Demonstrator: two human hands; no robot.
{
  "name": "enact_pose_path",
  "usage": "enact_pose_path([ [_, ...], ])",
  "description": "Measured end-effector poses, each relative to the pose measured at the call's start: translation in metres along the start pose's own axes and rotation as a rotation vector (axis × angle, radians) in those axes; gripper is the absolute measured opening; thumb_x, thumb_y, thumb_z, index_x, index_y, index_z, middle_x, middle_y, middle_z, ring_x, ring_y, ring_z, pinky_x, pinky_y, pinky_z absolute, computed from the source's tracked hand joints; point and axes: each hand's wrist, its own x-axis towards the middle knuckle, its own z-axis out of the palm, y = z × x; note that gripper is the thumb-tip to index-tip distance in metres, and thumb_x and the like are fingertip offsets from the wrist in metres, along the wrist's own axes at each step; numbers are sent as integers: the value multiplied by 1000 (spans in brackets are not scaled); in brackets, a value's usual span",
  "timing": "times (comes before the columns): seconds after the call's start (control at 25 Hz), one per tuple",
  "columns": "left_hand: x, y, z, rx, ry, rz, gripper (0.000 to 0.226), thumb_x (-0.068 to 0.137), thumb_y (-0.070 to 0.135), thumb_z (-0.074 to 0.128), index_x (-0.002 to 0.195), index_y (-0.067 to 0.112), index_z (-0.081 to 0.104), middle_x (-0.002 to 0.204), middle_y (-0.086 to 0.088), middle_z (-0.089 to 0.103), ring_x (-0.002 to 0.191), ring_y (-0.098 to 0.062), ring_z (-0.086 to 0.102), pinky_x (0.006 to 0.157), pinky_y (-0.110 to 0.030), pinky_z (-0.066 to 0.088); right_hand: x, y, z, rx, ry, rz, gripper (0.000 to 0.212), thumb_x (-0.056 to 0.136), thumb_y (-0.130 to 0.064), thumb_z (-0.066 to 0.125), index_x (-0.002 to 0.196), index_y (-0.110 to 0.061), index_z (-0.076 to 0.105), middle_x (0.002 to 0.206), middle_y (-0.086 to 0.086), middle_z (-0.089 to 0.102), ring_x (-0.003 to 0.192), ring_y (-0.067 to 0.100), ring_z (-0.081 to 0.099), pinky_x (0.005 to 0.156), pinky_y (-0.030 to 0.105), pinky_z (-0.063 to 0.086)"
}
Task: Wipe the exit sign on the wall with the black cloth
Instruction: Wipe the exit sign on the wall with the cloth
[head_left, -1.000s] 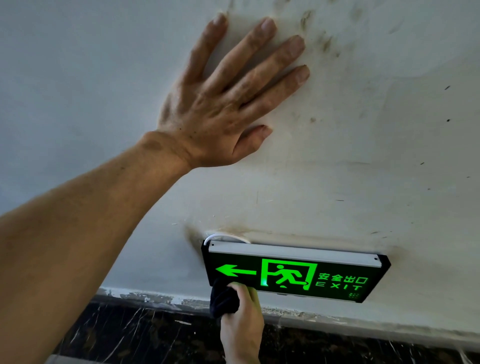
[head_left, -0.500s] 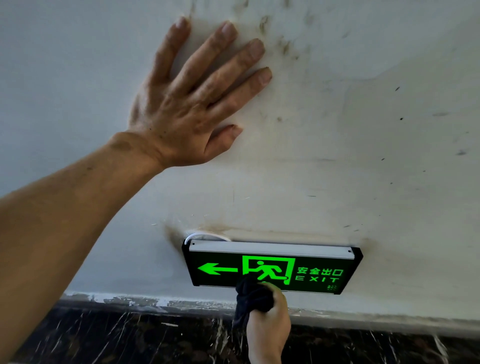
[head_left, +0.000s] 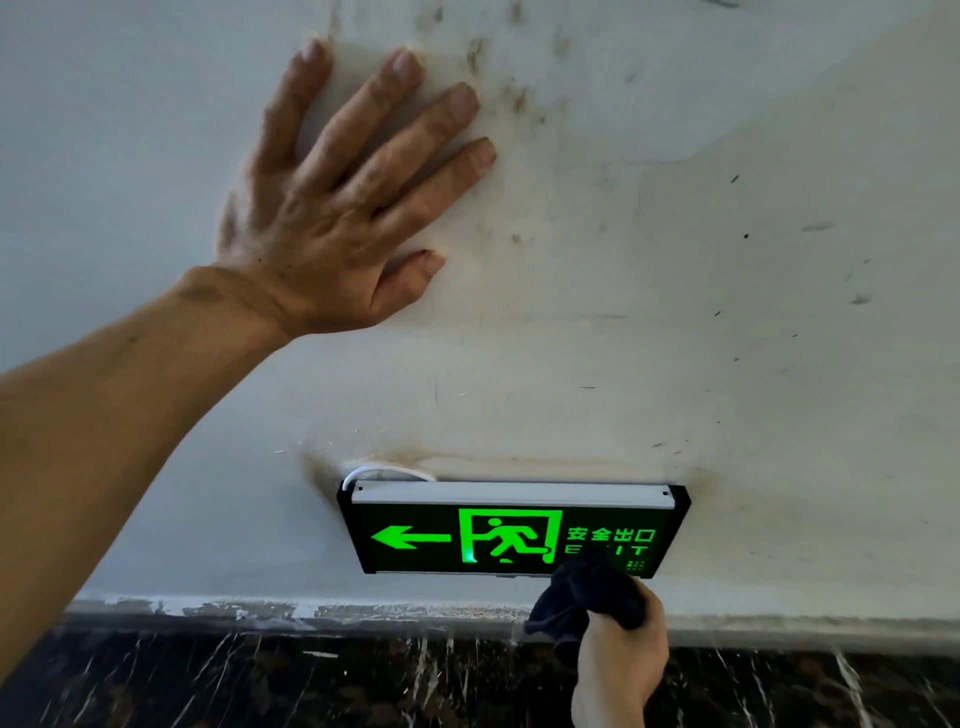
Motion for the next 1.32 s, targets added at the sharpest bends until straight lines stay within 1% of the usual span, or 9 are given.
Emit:
enact_pose_path([
  [0.04,0,0,0,1,3,2,74,96,50,47,159,15,29,159,-11,30,143,-39,34,108,-67,33,4,-4,-2,66,17,52,38,69,9,72,93,-19,64,90,6,67,90,26,63,84,41,53],
  [0.16,1,-1,0,-3,16,8,73,96,49,47,159,15,30,158,-11,32,142,-40,36,107,-66,33,16,-15,-4,322,74,287,43,80,11,66,109,-21,61,104,7,61,110,30,57,89,44,46],
  [0.24,1,0,0,-9,20,9,73,96,49,47,159,15,30,157,-11,32,142,-40,35,107,-65,32,21,-24,-6,462,92,456,51,86,10,60,124,-23,59,126,6,59,125,30,50,99,49,42],
  [0.32,0,0,0,-8,15,8,74,96,48,48,159,15,29,158,-11,32,142,-39,35,108,-65,32,23,-31,-6,525,82,516,53,87,8,57,132,-22,54,139,6,53,129,31,47,105,51,39],
  [0.44,0,0,-1,-4,13,7,76,95,48,49,160,15,28,158,-11,31,142,-39,35,107,-66,33,22,-39,-5,539,50,509,55,87,6,59,136,-20,51,142,7,50,132,31,45,106,50,38],
  [0.6,0,0,0,6,9,9,76,95,49,49,160,15,28,159,-10,29,143,-39,34,108,-66,33,18,-43,-6,566,-69,456,54,88,1,61,138,-17,49,141,6,51,130,25,45,94,39,39],
  [0.92,-2,1,2,13,28,7,76,94,50,48,159,15,29,162,-9,27,145,-38,31,111,-63,29,9,-58,-14,625,-317,448,48,86,2,63,129,-18,57,132,7,57,124,25,50,98,42,41],
  [1.2,-3,-2,-2,-99,-21,-35,76,95,52,48,160,19,28,169,-2,13,154,-30,16,122,-56,11,-18,-80,-42,652,-547,467,28,78,0,64,103,-12,68,105,17,74,88,28,72,62,37,57],
  [1.32,-3,-1,-15,-204,-87,-61,73,98,48,46,162,23,22,170,4,6,156,-24,7,125,-50,2,-39,-96,-56,652,-682,382,43,64,-4,69,107,-7,67,93,18,77,77,29,75,55,37,60],
])
